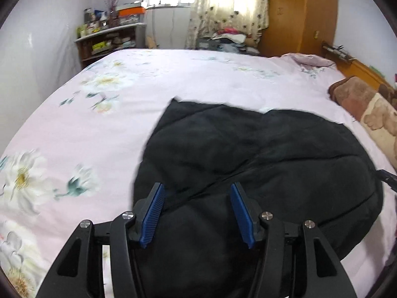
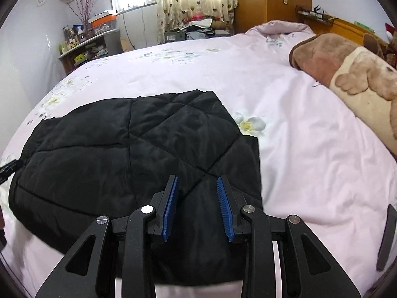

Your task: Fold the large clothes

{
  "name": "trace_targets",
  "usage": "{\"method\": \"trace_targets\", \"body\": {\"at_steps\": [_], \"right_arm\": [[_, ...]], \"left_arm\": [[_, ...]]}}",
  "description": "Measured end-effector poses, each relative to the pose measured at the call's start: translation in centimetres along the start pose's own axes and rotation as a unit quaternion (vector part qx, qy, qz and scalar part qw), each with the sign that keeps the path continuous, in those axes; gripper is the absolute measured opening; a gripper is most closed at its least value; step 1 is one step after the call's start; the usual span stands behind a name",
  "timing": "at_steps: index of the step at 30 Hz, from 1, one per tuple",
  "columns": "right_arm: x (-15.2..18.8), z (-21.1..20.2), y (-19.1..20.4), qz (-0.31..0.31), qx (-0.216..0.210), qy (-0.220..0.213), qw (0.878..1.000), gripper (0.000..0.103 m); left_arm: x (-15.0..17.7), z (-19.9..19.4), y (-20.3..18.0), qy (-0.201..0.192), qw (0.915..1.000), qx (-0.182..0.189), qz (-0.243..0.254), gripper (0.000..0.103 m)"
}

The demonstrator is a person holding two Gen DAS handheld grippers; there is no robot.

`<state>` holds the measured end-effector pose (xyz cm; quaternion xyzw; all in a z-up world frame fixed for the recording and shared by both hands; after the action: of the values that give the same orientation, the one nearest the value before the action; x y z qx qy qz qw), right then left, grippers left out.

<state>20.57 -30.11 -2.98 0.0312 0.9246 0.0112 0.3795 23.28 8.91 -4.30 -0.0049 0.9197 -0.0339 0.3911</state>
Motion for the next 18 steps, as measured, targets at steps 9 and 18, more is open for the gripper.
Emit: {"method": "trace_targets", "body": {"at_steps": [9, 18], "right_arm": [[1.2, 3.6, -0.5, 0.0, 0.024, 0.06, 0.998, 0.032], [-4.2, 4.4, -0.1, 0.013, 0.007, 0.017, 1.0, 0.032]], "left_arm": [[1.1, 2.4, 2.3, 0.047, 0.9973, 0.003, -0.057, 0.057], [-5.5, 6.0, 0.6, 0.024, 0.9997, -0.004, -0.009, 0.057]]}}
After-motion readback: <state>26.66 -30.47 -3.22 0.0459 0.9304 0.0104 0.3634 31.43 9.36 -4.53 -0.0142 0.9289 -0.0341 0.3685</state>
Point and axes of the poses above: each gripper's, at about its wrist camera, not at the fingertips, and z roughly the way its jaws point, y to its left, x to its underside, the point moved 1 cm from there along z, roughly the way its jaws point, and after that the axes turned 2 degrees about -y, right-handed, at the moved point
